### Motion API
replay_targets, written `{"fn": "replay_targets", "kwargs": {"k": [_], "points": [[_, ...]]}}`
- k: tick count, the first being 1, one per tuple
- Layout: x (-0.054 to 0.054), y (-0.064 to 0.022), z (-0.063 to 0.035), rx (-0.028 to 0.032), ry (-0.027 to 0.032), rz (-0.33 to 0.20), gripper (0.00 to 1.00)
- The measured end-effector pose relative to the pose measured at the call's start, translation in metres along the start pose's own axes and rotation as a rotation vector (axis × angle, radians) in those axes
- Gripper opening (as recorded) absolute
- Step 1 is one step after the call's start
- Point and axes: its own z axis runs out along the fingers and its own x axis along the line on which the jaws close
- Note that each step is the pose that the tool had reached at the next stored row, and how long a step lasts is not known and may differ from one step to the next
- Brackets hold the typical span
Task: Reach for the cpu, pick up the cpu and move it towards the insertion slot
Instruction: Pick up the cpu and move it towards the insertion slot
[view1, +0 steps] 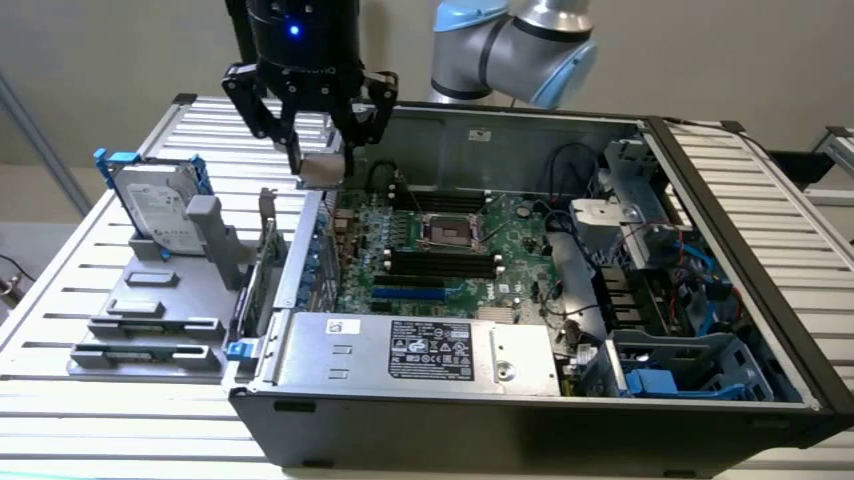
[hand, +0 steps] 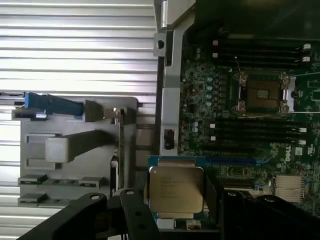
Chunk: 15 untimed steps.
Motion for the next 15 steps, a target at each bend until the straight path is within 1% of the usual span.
{"fn": "replay_targets", "kwargs": {"k": [4,7,10,15], "points": [[-0.018,0.0009,-0.0003,-0.0010,0.0000,0.000,0.55],[-0.031,0.0044,0.0000,-0.0010,0.0000,0.000,0.55],[-0.040,0.0119,0.0012,-0.0010,0.0000,0.000,0.55],[-0.053,0.0281,0.0042,-0.0010,0.0000,0.000,0.55]]}}
